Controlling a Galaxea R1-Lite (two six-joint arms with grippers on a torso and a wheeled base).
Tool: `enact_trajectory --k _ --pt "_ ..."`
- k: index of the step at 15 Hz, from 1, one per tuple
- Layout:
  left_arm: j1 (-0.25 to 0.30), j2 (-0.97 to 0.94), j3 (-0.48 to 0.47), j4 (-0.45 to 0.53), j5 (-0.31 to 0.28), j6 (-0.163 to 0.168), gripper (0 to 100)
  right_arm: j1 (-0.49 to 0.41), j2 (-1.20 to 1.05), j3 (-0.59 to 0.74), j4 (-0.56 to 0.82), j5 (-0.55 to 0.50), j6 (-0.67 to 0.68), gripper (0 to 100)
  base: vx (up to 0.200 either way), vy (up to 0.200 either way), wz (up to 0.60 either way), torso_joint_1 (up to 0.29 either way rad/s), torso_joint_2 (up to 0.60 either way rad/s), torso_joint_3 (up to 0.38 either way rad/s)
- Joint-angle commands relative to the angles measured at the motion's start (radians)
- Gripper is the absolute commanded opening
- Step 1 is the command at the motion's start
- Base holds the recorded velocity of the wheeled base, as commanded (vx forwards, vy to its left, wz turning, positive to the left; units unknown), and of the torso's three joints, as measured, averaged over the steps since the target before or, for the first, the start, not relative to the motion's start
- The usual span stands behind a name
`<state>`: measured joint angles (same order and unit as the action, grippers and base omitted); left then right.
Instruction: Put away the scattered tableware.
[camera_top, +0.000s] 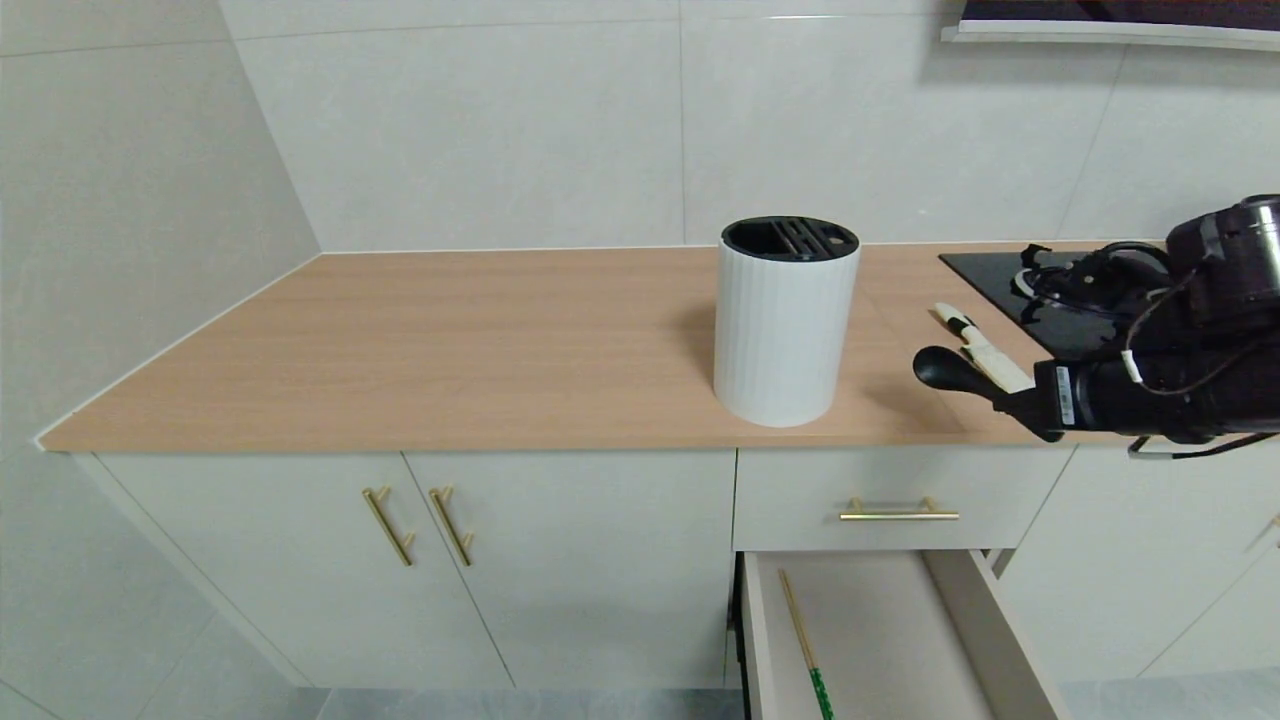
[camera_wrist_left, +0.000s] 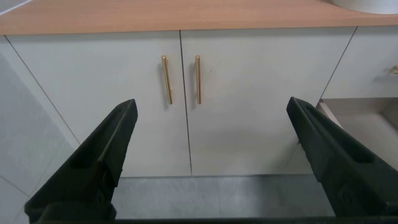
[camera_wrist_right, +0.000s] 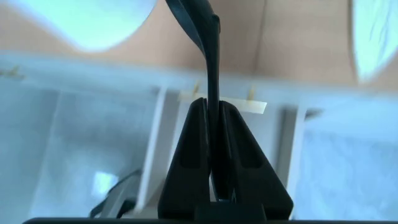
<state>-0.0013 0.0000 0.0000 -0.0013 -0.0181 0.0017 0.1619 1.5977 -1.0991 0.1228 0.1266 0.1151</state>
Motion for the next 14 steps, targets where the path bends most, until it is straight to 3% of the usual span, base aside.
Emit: enact_trajectory --k 1,3,7,14 --pt "0.000 0.000 0.000 0.000 0.000 0.000 100 0.061 -0.139 0.094 0.015 -0.036 0.012 0 0.000 0.000 0.00 0.000 0.00 0.000" --pt "0.000 0.000 0.000 0.000 0.000 0.000 100 0.088 -0.157 0.162 0.014 -0.088 0.015 0 0.000 0.000 0.00 0.000 0.00 0.000" --pt "0.000 0.000 0.000 0.000 0.000 0.000 100 0.123 -0.131 0.268 -0.066 -0.096 0.008 0 0.000 0.000 0.00 0.000 0.00 0.000" --pt "0.000 0.000 0.000 0.000 0.000 0.000 100 0.123 -0.108 0.282 -0.104 -0.096 0.009 0 0.000 0.000 0.00 0.000 0.00 0.000"
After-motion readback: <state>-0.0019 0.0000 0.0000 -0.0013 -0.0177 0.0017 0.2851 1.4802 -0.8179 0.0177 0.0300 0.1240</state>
